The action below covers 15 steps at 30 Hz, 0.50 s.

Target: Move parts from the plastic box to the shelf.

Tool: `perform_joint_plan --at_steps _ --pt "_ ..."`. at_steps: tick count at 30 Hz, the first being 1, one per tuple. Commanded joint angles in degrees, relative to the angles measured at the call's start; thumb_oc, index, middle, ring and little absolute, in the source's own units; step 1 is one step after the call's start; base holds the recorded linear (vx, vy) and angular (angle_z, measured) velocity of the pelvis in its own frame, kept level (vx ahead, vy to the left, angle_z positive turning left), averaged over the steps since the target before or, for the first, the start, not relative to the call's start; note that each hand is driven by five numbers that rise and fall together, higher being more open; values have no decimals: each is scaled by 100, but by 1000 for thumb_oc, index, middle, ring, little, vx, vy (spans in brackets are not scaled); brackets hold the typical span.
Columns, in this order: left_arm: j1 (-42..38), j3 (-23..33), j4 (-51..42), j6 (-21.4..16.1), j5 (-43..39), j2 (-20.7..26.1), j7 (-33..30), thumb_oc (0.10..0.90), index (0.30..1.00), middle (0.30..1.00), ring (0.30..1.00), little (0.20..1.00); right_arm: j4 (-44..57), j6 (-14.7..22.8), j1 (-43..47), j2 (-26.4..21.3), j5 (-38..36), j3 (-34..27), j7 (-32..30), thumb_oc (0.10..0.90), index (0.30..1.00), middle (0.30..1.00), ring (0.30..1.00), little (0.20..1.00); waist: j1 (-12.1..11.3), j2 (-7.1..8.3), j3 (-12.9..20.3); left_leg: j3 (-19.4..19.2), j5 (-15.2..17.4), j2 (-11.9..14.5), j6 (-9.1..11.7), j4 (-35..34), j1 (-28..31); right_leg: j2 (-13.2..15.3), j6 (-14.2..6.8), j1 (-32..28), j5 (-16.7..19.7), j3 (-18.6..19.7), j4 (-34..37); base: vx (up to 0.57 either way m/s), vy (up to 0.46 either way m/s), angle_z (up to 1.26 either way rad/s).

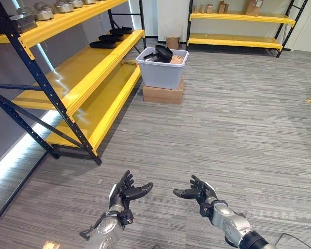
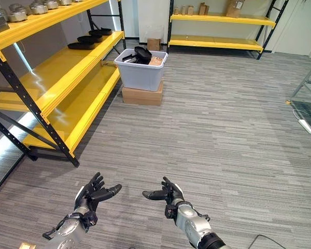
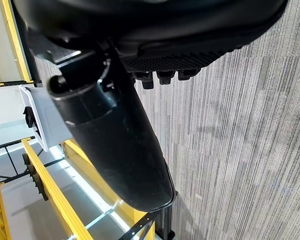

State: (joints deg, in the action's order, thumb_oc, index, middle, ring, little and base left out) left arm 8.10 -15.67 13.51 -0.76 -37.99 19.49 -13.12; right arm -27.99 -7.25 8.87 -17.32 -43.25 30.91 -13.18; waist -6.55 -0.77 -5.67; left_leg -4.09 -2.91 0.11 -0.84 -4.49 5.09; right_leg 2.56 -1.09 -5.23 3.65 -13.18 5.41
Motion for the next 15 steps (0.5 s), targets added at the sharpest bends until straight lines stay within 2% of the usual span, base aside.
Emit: perform_joint_plan --at_steps 1,15 --pt "-450 -10 -194 -476 -187 287 175 900 1000 1000 1000 1000 218 413 484 56 -107 103 124 900 1000 1000 1000 1000 -37 265 283 506 491 445 290 -4 -56 634 -439 -336 -741 -88 -55 0 0 0" --pt "-475 -46 -159 -419 -237 253 122 900 1000 1000 1000 1000 256 377 535 7 -93 132 129 900 1000 1000 1000 1000 -5 261 285 469 511 461 288 -31 -4 609 -433 -348 -751 -39 -41 0 0 0"
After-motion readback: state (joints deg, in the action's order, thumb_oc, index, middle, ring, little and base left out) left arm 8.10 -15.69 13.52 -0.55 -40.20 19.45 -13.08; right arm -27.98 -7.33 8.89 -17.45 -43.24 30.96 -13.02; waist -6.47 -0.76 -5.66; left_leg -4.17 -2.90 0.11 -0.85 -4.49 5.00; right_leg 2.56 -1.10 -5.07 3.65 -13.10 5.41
